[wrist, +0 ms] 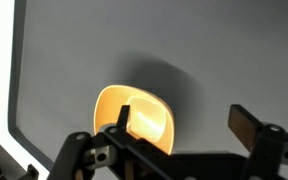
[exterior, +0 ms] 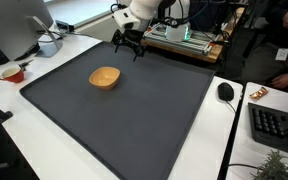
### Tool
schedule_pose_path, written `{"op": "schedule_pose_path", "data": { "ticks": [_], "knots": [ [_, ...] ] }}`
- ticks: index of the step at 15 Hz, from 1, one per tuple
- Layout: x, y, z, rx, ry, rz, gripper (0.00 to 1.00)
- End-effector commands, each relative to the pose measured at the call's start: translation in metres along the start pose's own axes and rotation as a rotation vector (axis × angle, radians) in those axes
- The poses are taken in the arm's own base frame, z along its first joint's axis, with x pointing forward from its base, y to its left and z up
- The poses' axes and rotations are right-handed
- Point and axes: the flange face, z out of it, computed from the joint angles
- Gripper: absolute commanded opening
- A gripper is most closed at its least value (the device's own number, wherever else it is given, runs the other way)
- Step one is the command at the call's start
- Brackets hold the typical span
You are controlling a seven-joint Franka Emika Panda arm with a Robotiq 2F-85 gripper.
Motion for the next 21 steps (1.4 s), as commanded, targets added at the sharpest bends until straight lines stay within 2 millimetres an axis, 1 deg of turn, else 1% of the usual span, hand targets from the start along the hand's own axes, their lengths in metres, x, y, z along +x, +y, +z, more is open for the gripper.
{"op": "schedule_pose_path", "data": {
  "ticks": [1, 6, 8, 10, 11, 13, 14, 15, 18, 19, 21],
  "knots": [
    [0.001, 0.001, 0.000, 0.001, 0.000, 0.000, 1.00],
    [-0.004, -0.003, 0.016, -0.042, 0.109, -0.042, 1.00],
    [-0.005, -0.003, 0.027, -0.079, 0.145, -0.083, 1.00],
    [-0.006, -0.008, 0.041, -0.110, 0.156, -0.109, 1.00],
    [-0.007, -0.012, 0.050, -0.113, 0.154, -0.128, 1.00],
    [-0.009, -0.020, 0.060, -0.119, 0.152, -0.148, 1.00],
    [-0.010, -0.022, 0.062, -0.116, 0.152, -0.142, 1.00],
    [-0.012, -0.019, 0.055, -0.117, 0.129, -0.142, 1.00],
    [-0.012, -0.024, 0.062, -0.113, 0.125, -0.146, 1.00],
    [-0.005, -0.023, 0.063, -0.144, 0.156, -0.165, 1.00],
    [0.000, -0.018, 0.067, -0.151, 0.190, -0.171, 1.00]
  ]
}}
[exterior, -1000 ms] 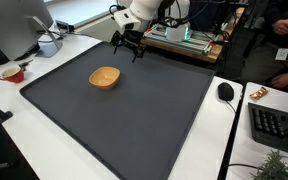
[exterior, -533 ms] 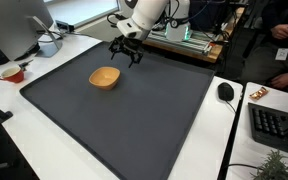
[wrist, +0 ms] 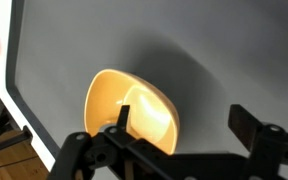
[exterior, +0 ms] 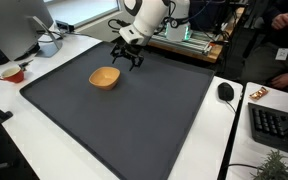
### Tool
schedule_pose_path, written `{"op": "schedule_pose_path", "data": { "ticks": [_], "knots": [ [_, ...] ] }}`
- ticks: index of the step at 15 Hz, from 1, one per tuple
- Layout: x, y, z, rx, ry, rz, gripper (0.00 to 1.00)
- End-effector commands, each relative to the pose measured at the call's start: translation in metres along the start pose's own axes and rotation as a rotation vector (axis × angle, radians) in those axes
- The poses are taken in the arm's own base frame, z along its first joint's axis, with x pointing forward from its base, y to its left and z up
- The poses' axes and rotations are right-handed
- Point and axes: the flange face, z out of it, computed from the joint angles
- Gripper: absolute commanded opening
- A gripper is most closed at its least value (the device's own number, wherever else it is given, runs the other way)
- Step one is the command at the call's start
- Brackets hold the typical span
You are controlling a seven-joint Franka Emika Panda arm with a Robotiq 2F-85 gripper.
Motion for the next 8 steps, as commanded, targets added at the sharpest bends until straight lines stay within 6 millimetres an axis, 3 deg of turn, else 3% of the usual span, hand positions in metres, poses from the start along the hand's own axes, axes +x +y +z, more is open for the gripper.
{"op": "schedule_pose_path", "data": {
  "ticks": [1, 3, 8],
  "knots": [
    [0.009, 0.008, 0.008, -0.033, 0.062, -0.004, 1.00],
    [0.011, 0.010, 0.014, -0.030, 0.085, -0.010, 0.99],
    [0.018, 0.006, 0.034, 0.027, 0.135, -0.039, 0.58]
  ]
}}
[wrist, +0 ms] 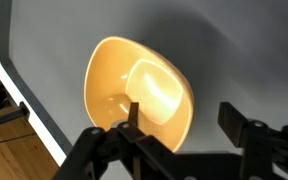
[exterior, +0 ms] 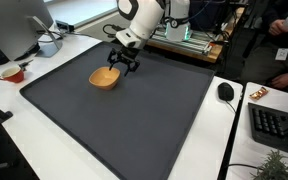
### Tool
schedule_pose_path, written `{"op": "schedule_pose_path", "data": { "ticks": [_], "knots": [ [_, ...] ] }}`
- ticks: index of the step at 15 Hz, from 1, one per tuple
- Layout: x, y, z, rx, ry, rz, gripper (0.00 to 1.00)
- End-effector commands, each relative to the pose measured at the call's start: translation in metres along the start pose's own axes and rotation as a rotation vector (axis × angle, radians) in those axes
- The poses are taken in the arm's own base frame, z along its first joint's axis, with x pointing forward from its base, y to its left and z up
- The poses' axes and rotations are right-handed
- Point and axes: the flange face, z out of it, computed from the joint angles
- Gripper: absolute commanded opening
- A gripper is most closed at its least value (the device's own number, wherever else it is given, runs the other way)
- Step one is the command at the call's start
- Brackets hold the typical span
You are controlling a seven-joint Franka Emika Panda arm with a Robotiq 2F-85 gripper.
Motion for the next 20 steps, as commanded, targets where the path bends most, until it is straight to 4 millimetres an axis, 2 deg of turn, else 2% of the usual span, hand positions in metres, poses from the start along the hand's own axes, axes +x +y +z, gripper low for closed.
{"op": "schedule_pose_path", "data": {
  "ticks": [1, 5, 8, 10, 20],
  "knots": [
    [0.003, -0.002, 0.019, 0.040, 0.035, -0.003, 0.51],
    [0.004, -0.004, 0.025, 0.054, 0.038, 0.002, 0.23],
    [0.005, -0.006, 0.018, 0.044, 0.036, -0.002, 0.02],
    [0.005, -0.007, 0.015, 0.039, 0.035, -0.004, 0.00],
    [0.004, -0.007, 0.014, 0.044, 0.038, -0.003, 0.01]
  ]
}}
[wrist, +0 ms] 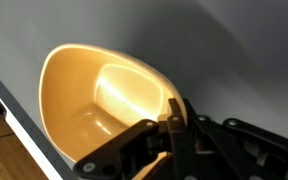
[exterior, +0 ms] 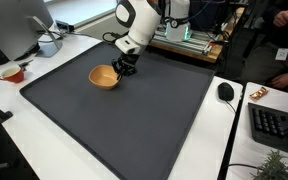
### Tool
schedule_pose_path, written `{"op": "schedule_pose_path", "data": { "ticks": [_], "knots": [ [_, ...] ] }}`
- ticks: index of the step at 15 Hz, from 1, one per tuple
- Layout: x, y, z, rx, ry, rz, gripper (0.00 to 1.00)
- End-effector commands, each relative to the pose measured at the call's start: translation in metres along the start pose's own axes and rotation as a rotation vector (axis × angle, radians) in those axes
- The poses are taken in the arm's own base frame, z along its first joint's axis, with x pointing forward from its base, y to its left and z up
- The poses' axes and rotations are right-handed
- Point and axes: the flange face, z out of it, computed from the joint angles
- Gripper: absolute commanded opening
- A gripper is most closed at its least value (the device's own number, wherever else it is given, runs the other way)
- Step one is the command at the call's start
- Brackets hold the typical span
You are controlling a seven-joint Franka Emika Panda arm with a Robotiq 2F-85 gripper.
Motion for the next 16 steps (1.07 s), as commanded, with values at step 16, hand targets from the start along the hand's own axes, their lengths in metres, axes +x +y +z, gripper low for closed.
{"op": "schedule_pose_path", "data": {
  "ticks": [16],
  "knots": [
    [-0.016, 0.014, -0.049, 0.019, 0.075, 0.013, 0.01]
  ]
}}
